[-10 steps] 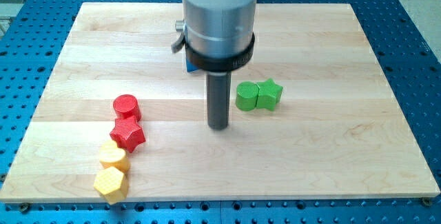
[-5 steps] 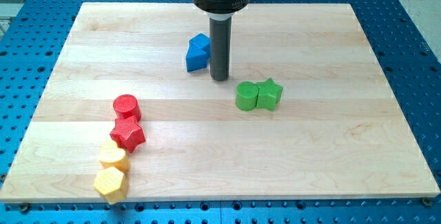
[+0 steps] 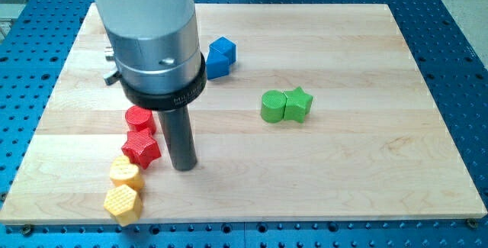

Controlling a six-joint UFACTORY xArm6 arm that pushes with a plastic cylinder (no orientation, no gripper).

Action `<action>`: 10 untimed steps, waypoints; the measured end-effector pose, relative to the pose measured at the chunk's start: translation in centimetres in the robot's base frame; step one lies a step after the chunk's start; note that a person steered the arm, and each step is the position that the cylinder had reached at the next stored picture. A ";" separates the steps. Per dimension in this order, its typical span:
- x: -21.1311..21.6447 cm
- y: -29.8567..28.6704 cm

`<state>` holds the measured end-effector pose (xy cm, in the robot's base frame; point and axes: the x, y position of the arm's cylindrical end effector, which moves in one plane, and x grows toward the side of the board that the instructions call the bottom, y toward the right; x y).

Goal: Adjust the red star below the red circle

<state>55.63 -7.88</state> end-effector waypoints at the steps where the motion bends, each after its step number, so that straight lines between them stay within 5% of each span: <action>1: 0.0 -0.2; 6: -1.8 -4.0; 7: -1.7 -0.8; 9: -13.8 -1.0; 10: -16.5 -9.9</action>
<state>39.09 -17.75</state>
